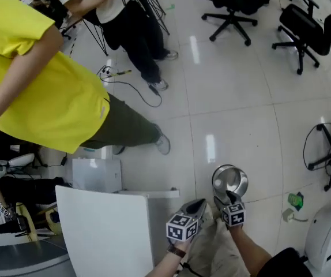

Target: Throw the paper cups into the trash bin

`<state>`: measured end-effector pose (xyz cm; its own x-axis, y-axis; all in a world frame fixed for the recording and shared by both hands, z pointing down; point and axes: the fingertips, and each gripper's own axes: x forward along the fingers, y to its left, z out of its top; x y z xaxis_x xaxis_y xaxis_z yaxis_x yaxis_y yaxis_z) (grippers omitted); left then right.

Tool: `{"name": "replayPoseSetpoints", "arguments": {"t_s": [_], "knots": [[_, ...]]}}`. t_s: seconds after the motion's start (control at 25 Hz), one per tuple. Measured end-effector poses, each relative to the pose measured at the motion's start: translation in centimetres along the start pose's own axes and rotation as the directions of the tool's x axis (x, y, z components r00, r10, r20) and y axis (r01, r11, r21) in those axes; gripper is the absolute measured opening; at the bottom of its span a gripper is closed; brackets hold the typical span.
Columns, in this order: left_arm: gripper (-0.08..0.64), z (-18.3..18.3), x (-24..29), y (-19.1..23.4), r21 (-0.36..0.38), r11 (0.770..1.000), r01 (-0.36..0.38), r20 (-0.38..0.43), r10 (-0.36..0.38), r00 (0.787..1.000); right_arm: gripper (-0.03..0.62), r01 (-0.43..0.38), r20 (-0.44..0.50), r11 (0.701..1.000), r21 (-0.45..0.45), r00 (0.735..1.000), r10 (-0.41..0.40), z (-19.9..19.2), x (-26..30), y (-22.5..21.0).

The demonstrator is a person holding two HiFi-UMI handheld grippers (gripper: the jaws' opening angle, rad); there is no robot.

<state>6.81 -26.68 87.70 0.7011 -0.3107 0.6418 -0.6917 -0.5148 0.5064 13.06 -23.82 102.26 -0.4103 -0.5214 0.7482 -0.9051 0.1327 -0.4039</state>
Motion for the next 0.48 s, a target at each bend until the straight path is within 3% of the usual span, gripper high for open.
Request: {"name": "replayPoseSetpoints", "arguments": {"t_s": [0.08, 0.2, 0.32, 0.48], "knots": [[0.000, 4.0, -2.9, -2.6, 0.031, 0.999, 0.013, 0.072, -0.015, 0.997, 0.267, -0.025, 0.112, 0.999, -0.038, 0.993, 0.029, 5.4, -4.6, 3.8], [0.000, 8.9, -9.0, -7.4, 0.086, 0.996, 0.027, 0.173, -0.042, 0.984, 0.256, -0.057, 0.263, 0.993, -0.100, 0.961, 0.082, 12.1, -12.4, 9.7], [0.000, 12.7, -14.9, -12.0, 0.160, 0.987, 0.023, 0.281, -0.068, 0.957, 0.237, -0.073, 0.385, 0.979, -0.192, 0.912, 0.143, 17.4, -19.9, 14.2], [0.000, 16.7, -22.7, -15.7, 0.247, 0.969, -0.025, 0.410, -0.081, 0.909, 0.199, -0.074, 0.520, 0.951, -0.302, 0.823, 0.229, 23.5, -29.3, 20.5]]}}
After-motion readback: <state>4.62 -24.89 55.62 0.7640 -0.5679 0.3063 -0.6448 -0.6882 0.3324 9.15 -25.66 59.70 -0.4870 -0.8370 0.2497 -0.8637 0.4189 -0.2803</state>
